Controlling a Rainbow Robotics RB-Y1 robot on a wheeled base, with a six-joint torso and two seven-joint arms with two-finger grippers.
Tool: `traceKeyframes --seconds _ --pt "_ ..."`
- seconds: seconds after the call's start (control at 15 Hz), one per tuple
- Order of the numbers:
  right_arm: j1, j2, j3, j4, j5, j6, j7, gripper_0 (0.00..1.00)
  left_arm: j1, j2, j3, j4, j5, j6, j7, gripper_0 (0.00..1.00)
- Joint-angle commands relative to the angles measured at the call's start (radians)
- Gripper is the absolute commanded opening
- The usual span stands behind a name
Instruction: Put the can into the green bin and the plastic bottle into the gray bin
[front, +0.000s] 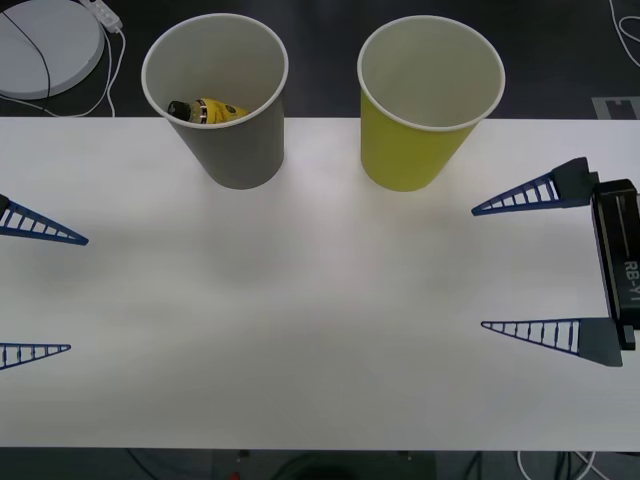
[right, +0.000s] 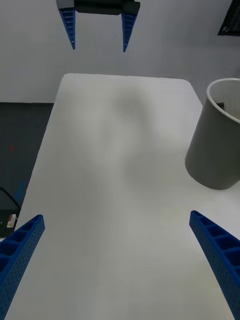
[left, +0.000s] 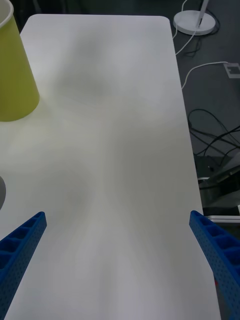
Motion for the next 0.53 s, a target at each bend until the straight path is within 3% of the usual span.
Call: traceKeyframes --seconds 0.07,0.53 --pt "0.066 0.000 -0.062 0.001 -0.010 -0.003 -0.015 1.00 0.000 0.000 0.000 0.000 0.000 0.000 0.000 1.00" --pt "0.123 0.017 -0.146 0.052 -0.032 -0.072 -0.052 1.00 0.000 0.000 0.000 0.000 0.000 0.000 0.000 1.00"
